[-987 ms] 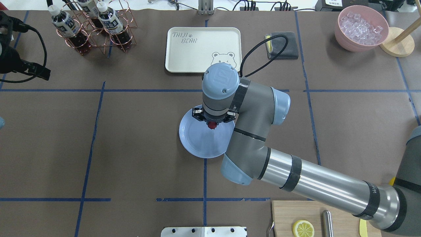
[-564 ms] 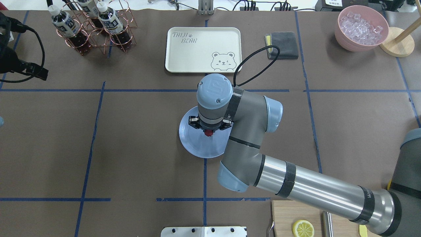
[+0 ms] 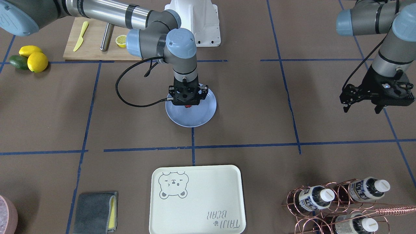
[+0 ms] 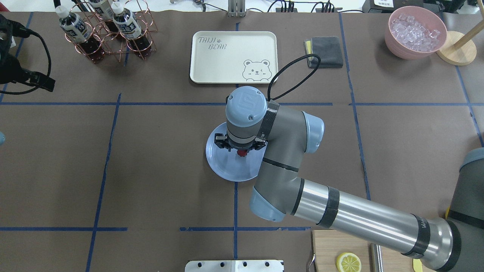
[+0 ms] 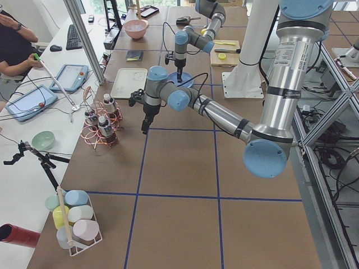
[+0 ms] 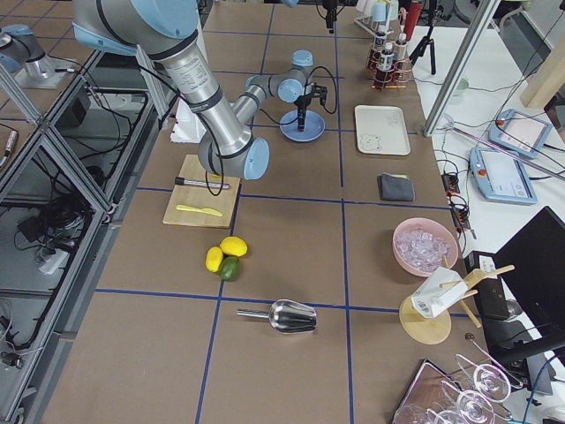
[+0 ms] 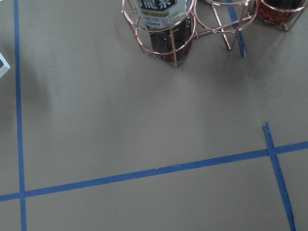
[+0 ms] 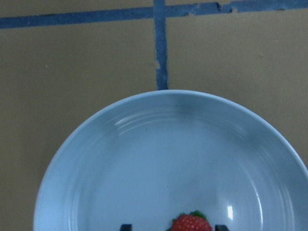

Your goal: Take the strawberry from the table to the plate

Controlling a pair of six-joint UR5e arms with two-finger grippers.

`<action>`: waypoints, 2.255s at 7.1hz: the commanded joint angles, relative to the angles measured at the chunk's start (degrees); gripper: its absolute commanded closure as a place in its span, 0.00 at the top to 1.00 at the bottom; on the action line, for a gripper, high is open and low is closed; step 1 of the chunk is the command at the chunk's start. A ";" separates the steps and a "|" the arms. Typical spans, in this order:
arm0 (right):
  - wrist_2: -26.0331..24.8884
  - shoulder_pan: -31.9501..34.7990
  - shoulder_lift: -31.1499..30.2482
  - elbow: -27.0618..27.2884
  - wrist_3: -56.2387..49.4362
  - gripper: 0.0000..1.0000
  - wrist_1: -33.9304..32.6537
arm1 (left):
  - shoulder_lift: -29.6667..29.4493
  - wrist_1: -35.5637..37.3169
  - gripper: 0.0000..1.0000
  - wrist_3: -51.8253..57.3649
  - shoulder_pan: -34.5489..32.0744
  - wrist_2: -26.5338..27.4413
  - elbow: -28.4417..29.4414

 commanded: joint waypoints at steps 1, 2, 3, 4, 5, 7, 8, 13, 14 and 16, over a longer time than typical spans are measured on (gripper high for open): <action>0.26 1.35 -0.15 1.96 0.71 1.00 1.02 | -0.03 -1.11 1.00 0.00 -0.03 0.00 0.79; 0.87 3.98 -1.80 6.67 0.45 1.00 -0.90 | 0.06 -1.11 1.00 0.00 -0.21 -0.09 0.79; 1.23 6.61 -5.47 13.42 -0.42 1.00 -4.74 | 0.06 -1.46 1.00 -0.70 -0.56 -2.61 0.97; 2.01 9.25 -8.47 18.88 -2.52 1.00 -7.74 | -0.20 -1.64 1.00 -0.09 -1.43 -3.16 2.54; 5.41 13.02 -9.80 21.55 -5.85 1.00 -12.30 | -0.47 -1.73 1.00 1.39 -4.66 -4.38 4.12; 9.38 21.45 -15.85 27.26 -18.64 1.00 -17.25 | -0.38 -1.03 1.00 17.41 -12.74 -12.71 10.25; 13.67 26.89 -19.01 27.89 -27.15 1.00 -18.66 | -0.29 -0.59 1.00 22.36 -15.47 -13.18 12.20; 24.68 49.07 -36.35 20.72 -64.94 1.00 -18.06 | 3.39 -0.85 1.00 33.22 -20.33 -20.48 16.61; 24.70 51.09 -38.01 20.00 -64.68 1.00 -17.97 | 4.18 -1.28 1.00 33.31 -20.42 -20.39 16.61; 27.76 56.99 -44.49 14.21 -68.61 1.00 -10.64 | 4.37 -1.29 1.00 33.31 -20.51 -20.39 16.44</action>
